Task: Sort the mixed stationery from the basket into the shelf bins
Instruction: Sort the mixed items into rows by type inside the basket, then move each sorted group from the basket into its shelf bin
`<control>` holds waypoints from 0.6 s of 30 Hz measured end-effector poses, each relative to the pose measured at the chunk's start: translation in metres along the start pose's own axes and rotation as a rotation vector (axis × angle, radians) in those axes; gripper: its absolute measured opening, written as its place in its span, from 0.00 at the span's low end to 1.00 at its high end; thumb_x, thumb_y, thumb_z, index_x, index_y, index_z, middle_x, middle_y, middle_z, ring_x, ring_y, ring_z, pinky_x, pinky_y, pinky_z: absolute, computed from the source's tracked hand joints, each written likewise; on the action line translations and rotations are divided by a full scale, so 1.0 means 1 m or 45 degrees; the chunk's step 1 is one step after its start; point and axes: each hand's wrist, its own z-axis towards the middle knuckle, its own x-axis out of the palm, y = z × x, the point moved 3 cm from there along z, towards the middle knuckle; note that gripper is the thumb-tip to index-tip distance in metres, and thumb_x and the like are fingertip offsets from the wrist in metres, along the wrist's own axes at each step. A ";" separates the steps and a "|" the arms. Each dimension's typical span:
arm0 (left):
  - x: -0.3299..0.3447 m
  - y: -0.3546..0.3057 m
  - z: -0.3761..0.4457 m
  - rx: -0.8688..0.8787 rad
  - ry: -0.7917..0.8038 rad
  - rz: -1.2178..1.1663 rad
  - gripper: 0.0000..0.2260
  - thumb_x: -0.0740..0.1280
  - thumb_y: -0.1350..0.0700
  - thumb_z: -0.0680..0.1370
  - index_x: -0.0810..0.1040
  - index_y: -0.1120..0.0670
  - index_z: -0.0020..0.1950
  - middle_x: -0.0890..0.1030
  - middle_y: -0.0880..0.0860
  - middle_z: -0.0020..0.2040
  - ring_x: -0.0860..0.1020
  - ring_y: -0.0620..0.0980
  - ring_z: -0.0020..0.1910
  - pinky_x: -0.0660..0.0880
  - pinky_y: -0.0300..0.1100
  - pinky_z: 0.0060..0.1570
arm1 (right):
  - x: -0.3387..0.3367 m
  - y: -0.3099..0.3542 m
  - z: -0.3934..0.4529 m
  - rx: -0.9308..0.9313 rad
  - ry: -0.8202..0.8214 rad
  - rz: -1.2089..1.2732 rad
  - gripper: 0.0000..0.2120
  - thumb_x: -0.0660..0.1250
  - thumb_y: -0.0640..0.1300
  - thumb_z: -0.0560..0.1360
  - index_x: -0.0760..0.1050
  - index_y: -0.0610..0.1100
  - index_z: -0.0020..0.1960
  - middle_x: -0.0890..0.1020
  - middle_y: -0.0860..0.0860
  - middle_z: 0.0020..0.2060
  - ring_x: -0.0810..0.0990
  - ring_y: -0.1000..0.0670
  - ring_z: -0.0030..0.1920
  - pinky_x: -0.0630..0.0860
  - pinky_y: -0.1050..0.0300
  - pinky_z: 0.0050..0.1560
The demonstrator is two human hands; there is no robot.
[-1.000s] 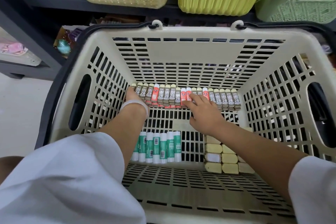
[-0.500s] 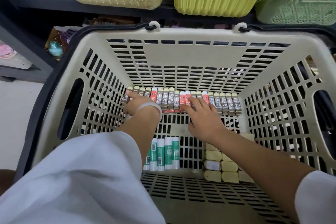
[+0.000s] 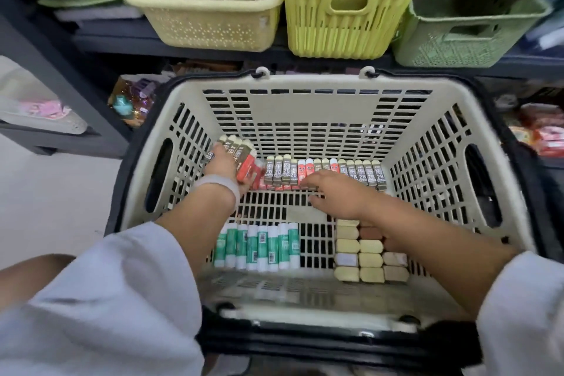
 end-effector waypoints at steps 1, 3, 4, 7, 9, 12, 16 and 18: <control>-0.001 0.002 -0.003 0.019 0.014 0.036 0.18 0.54 0.41 0.79 0.69 0.55 0.51 0.77 0.54 0.41 0.75 0.47 0.34 0.72 0.34 0.22 | -0.004 0.000 -0.009 -0.004 -0.009 0.008 0.21 0.59 0.43 0.78 0.65 0.44 0.70 0.68 0.46 0.68 0.67 0.47 0.68 0.63 0.52 0.69; -0.004 0.005 -0.021 0.070 0.040 0.086 0.20 0.55 0.39 0.79 0.70 0.56 0.44 0.77 0.54 0.39 0.76 0.48 0.33 0.73 0.35 0.24 | -0.014 -0.009 -0.028 0.071 -0.080 -0.005 0.21 0.59 0.44 0.78 0.65 0.44 0.70 0.69 0.45 0.67 0.69 0.46 0.66 0.65 0.53 0.66; -0.005 0.008 -0.028 0.084 0.065 0.104 0.20 0.55 0.39 0.79 0.70 0.56 0.44 0.78 0.54 0.39 0.76 0.48 0.34 0.74 0.35 0.24 | -0.020 -0.017 -0.039 0.144 -0.141 -0.034 0.21 0.59 0.44 0.78 0.65 0.45 0.70 0.70 0.44 0.67 0.70 0.45 0.65 0.67 0.52 0.64; -0.002 0.015 -0.044 0.077 0.172 0.165 0.21 0.54 0.39 0.78 0.72 0.56 0.53 0.79 0.55 0.45 0.77 0.49 0.36 0.71 0.35 0.23 | -0.038 -0.047 -0.068 0.414 -0.367 -0.239 0.21 0.59 0.45 0.77 0.63 0.46 0.70 0.73 0.44 0.64 0.72 0.43 0.62 0.69 0.47 0.62; 0.000 0.019 -0.054 0.079 0.233 0.185 0.22 0.54 0.39 0.79 0.72 0.56 0.59 0.79 0.56 0.50 0.77 0.49 0.38 0.72 0.34 0.23 | -0.048 -0.063 -0.084 0.547 -0.472 -0.363 0.22 0.58 0.43 0.77 0.63 0.45 0.70 0.71 0.42 0.64 0.71 0.40 0.63 0.67 0.46 0.63; 0.008 0.022 -0.068 0.076 0.325 0.194 0.23 0.53 0.40 0.79 0.72 0.56 0.61 0.80 0.56 0.51 0.79 0.48 0.36 0.72 0.33 0.20 | -0.053 -0.084 -0.101 0.623 -0.496 -0.380 0.24 0.58 0.40 0.76 0.61 0.42 0.71 0.67 0.38 0.66 0.68 0.38 0.64 0.67 0.47 0.61; 0.017 0.018 -0.089 0.114 0.367 0.113 0.18 0.55 0.42 0.80 0.72 0.55 0.43 0.79 0.53 0.26 0.74 0.44 0.17 0.66 0.30 0.17 | -0.059 -0.103 -0.119 0.814 -0.389 -0.479 0.24 0.58 0.41 0.76 0.60 0.43 0.72 0.67 0.39 0.67 0.67 0.39 0.66 0.64 0.45 0.66; 0.021 0.008 -0.094 0.182 0.391 0.102 0.17 0.56 0.41 0.79 0.71 0.53 0.41 0.78 0.50 0.25 0.72 0.44 0.18 0.65 0.29 0.19 | -0.069 -0.088 -0.113 0.802 -0.475 -0.411 0.21 0.57 0.41 0.77 0.64 0.43 0.70 0.70 0.39 0.65 0.71 0.39 0.63 0.65 0.45 0.64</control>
